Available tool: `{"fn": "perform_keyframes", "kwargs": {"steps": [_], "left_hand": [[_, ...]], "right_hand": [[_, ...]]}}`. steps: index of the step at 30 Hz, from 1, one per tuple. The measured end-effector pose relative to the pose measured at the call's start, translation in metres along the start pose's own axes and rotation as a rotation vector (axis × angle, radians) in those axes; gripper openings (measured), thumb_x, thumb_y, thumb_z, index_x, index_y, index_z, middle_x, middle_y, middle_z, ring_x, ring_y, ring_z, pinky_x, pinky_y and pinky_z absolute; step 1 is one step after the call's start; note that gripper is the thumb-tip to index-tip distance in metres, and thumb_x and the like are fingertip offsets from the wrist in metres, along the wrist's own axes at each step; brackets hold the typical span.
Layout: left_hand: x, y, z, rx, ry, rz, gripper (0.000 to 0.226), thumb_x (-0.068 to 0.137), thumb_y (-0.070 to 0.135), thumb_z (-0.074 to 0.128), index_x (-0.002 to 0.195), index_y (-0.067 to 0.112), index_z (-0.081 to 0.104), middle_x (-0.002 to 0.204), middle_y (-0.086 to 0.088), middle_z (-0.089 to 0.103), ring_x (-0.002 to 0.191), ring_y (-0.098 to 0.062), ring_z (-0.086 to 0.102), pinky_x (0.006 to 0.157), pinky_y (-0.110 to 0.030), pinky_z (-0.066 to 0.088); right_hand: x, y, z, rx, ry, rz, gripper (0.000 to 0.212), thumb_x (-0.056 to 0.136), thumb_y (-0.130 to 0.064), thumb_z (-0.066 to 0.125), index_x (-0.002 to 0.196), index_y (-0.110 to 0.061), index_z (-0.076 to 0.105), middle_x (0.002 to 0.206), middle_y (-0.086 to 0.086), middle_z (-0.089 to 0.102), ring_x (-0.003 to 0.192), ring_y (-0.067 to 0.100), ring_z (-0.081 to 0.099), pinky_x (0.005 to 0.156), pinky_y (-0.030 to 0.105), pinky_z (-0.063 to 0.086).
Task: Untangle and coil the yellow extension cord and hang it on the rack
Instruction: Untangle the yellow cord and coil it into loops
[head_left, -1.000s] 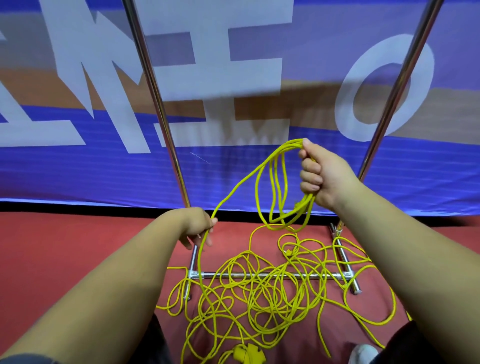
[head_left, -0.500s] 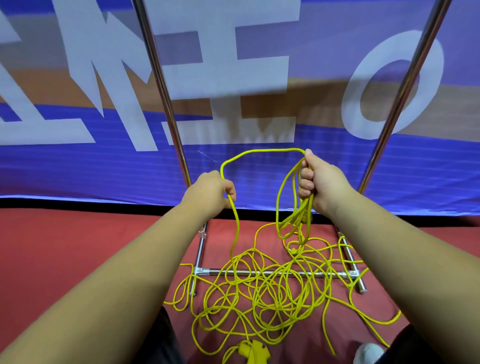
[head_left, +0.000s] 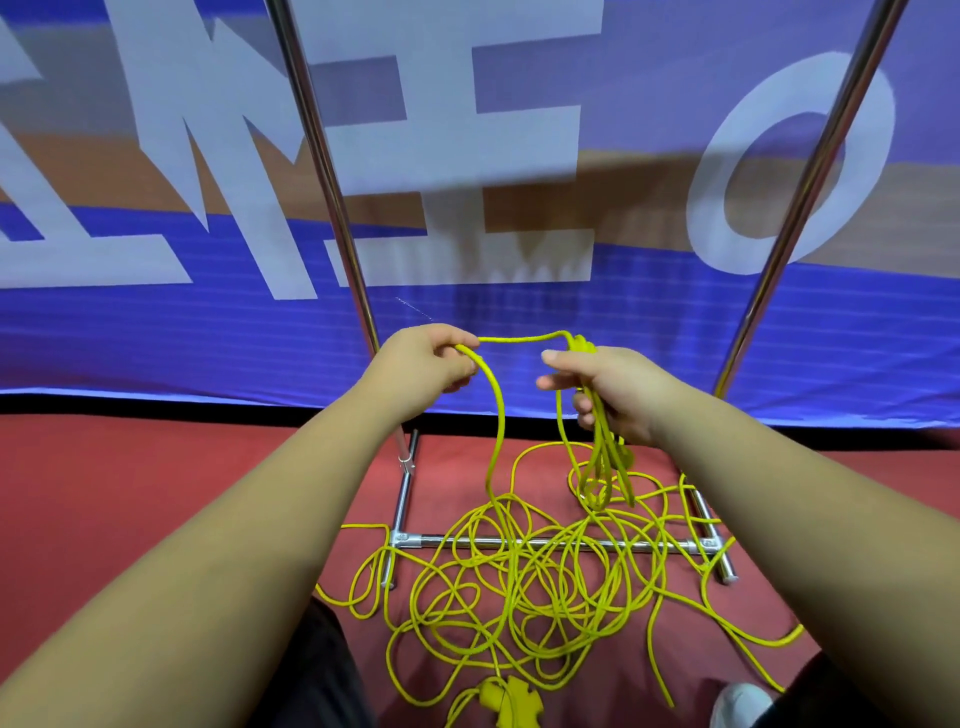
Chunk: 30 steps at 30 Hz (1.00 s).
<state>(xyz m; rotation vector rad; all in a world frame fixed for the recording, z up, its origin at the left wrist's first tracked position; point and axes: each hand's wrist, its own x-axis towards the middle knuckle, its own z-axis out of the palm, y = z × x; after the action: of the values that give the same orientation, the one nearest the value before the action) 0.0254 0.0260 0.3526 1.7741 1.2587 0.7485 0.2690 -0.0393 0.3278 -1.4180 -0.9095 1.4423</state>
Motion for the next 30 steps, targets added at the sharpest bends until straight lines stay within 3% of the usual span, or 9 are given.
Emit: {"fn": "perform_keyframes", "kwargs": {"steps": [2, 6, 8, 16, 17, 19, 22, 26, 30], "left_hand": [[-0.001, 0.002, 0.005, -0.144, 0.013, -0.060, 0.027, 0.092, 0.002, 0.067, 0.118, 0.009, 0.071, 0.083, -0.009, 0.077, 0.078, -0.022, 0.073, 0.086, -0.044, 0.064], [-0.001, 0.007, 0.014, -0.268, 0.017, -0.128, 0.033, 0.094, 0.000, 0.063, 0.127, 0.005, 0.064, 0.083, -0.007, 0.075, 0.078, -0.017, 0.071, 0.085, -0.043, 0.064], [0.000, 0.005, 0.016, -0.261, 0.015, -0.145, 0.034, 0.094, 0.001, 0.063, 0.128, 0.007, 0.064, 0.085, -0.006, 0.076, 0.076, -0.016, 0.069, 0.081, -0.041, 0.064], [0.004, -0.001, 0.033, -0.151, 0.194, -0.286, 0.051, 0.091, 0.002, 0.064, 0.135, 0.009, 0.037, 0.107, -0.019, 0.070, 0.070, -0.025, 0.074, 0.068, -0.041, 0.065], [0.002, -0.009, 0.038, -0.100, 0.116, -0.322, 0.052, 0.088, 0.002, 0.064, 0.133, 0.005, 0.038, 0.104, -0.021, 0.071, 0.071, -0.027, 0.072, 0.068, -0.040, 0.062], [-0.010, -0.024, 0.050, 0.124, -0.289, -0.292, 0.053, 0.083, 0.005, 0.067, 0.133, 0.008, 0.047, 0.107, -0.018, 0.072, 0.079, -0.025, 0.063, 0.074, -0.037, 0.052], [-0.034, -0.036, 0.071, 0.402, -0.692, -0.137, 0.050, 0.091, 0.016, 0.075, 0.138, 0.020, 0.058, 0.135, -0.002, 0.062, 0.114, -0.014, 0.059, 0.095, -0.026, 0.045], [-0.032, -0.052, 0.089, 0.287, -0.583, -0.150, 0.018, 0.102, 0.028, 0.066, 0.114, 0.015, 0.067, 0.099, 0.001, 0.067, 0.090, -0.015, 0.061, 0.087, -0.035, 0.050], [-0.025, -0.045, 0.084, 0.072, -0.407, -0.413, 0.026, 0.109, 0.029, 0.051, 0.105, 0.005, 0.062, 0.096, -0.011, 0.076, 0.077, -0.025, 0.075, 0.086, -0.045, 0.062]], "right_hand": [[-0.002, 0.002, 0.009, -0.042, -0.096, -0.011, 0.028, 0.095, -0.031, 0.077, 0.103, -0.016, 0.055, 0.112, 0.003, 0.080, 0.052, 0.014, 0.040, 0.052, 0.027, 0.041], [0.000, 0.010, 0.025, -0.028, -0.158, -0.045, 0.038, 0.085, -0.021, 0.087, 0.091, -0.024, 0.050, 0.099, 0.013, 0.075, 0.049, 0.014, 0.044, 0.050, 0.027, 0.040], [-0.001, 0.011, 0.032, 0.017, -0.170, -0.055, 0.038, 0.088, -0.015, 0.083, 0.092, -0.023, 0.047, 0.113, 0.019, 0.078, 0.047, 0.013, 0.043, 0.048, 0.026, 0.038], [0.007, 0.006, 0.038, 0.233, 0.057, -0.104, 0.030, 0.092, -0.011, 0.079, 0.102, -0.016, 0.051, 0.110, 0.017, 0.079, 0.044, 0.007, 0.038, 0.040, 0.020, 0.033], [0.009, 0.005, 0.037, 0.263, 0.098, -0.104, 0.033, 0.092, -0.013, 0.080, 0.106, -0.016, 0.049, 0.110, 0.016, 0.080, 0.044, 0.007, 0.037, 0.040, 0.020, 0.033], [0.013, 0.003, 0.032, 0.325, 0.163, -0.093, 0.040, 0.091, -0.015, 0.081, 0.111, -0.016, 0.046, 0.109, 0.013, 0.080, 0.044, 0.007, 0.036, 0.039, 0.020, 0.033], [0.019, 0.000, 0.025, 0.370, 0.208, -0.085, 0.040, 0.092, -0.016, 0.080, 0.118, -0.015, 0.049, 0.109, 0.010, 0.081, 0.044, 0.005, 0.036, 0.038, 0.019, 0.032], [0.021, -0.001, 0.020, 0.379, 0.223, -0.081, 0.043, 0.093, -0.018, 0.080, 0.122, -0.014, 0.049, 0.106, 0.007, 0.082, 0.044, 0.005, 0.036, 0.039, 0.019, 0.033], [0.024, 0.003, 0.012, 0.288, 0.301, -0.049, 0.027, 0.096, -0.025, 0.078, 0.111, -0.009, 0.062, 0.103, 0.007, 0.082, 0.048, 0.008, 0.039, 0.042, 0.022, 0.039]]}}
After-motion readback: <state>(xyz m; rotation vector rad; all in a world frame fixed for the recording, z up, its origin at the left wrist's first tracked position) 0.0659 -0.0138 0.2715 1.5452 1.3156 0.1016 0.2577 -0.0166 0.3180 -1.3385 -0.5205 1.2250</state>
